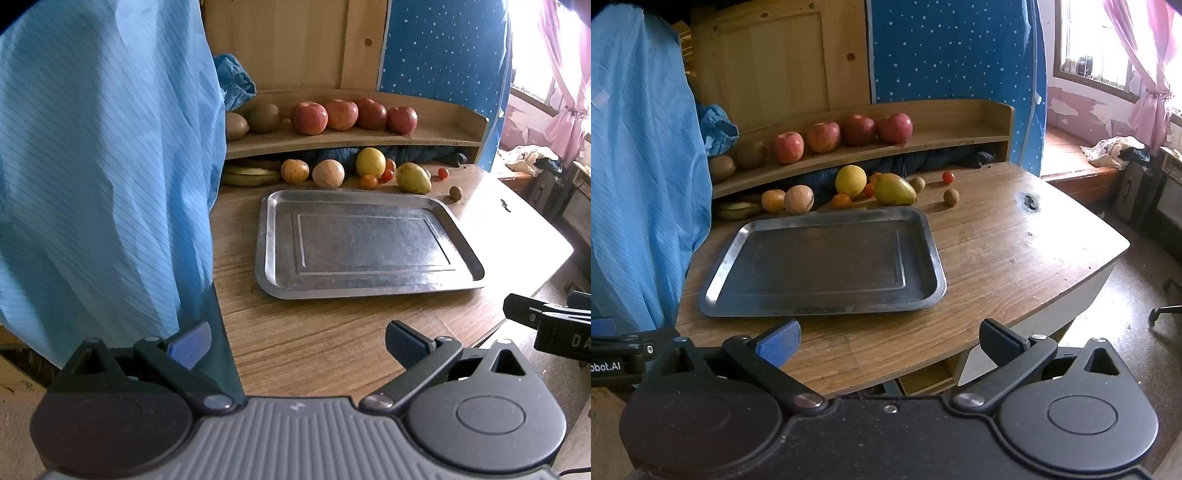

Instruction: Organize fruits

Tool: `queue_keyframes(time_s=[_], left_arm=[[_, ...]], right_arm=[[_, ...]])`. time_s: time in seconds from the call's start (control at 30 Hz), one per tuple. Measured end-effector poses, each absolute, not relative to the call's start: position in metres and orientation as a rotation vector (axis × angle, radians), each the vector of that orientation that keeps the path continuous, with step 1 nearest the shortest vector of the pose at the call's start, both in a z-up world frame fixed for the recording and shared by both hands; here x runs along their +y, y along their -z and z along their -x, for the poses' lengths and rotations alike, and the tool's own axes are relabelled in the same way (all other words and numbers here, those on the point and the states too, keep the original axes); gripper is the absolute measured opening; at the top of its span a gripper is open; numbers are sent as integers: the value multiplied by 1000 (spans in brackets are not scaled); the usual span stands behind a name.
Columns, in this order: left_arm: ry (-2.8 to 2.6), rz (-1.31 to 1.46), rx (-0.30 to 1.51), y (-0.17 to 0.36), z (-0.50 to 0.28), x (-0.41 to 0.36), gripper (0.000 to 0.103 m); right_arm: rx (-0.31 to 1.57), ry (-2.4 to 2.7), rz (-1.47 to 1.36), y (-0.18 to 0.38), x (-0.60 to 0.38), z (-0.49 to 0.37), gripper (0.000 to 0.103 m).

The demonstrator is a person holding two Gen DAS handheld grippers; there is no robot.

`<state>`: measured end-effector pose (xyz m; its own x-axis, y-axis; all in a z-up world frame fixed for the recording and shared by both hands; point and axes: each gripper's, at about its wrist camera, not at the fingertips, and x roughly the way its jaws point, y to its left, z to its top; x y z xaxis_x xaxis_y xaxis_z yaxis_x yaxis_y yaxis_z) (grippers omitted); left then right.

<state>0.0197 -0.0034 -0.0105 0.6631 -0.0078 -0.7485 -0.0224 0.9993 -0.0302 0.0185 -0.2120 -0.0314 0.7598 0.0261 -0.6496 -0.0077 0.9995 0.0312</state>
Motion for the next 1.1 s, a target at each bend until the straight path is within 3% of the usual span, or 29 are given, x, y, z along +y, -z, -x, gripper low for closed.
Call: queue_keyframes(time_s=[1.1], left_arm=[[-131, 92, 985, 36, -60, -54, 103]], right_arm=[[872, -158, 56, 51, -256, -78, 103]])
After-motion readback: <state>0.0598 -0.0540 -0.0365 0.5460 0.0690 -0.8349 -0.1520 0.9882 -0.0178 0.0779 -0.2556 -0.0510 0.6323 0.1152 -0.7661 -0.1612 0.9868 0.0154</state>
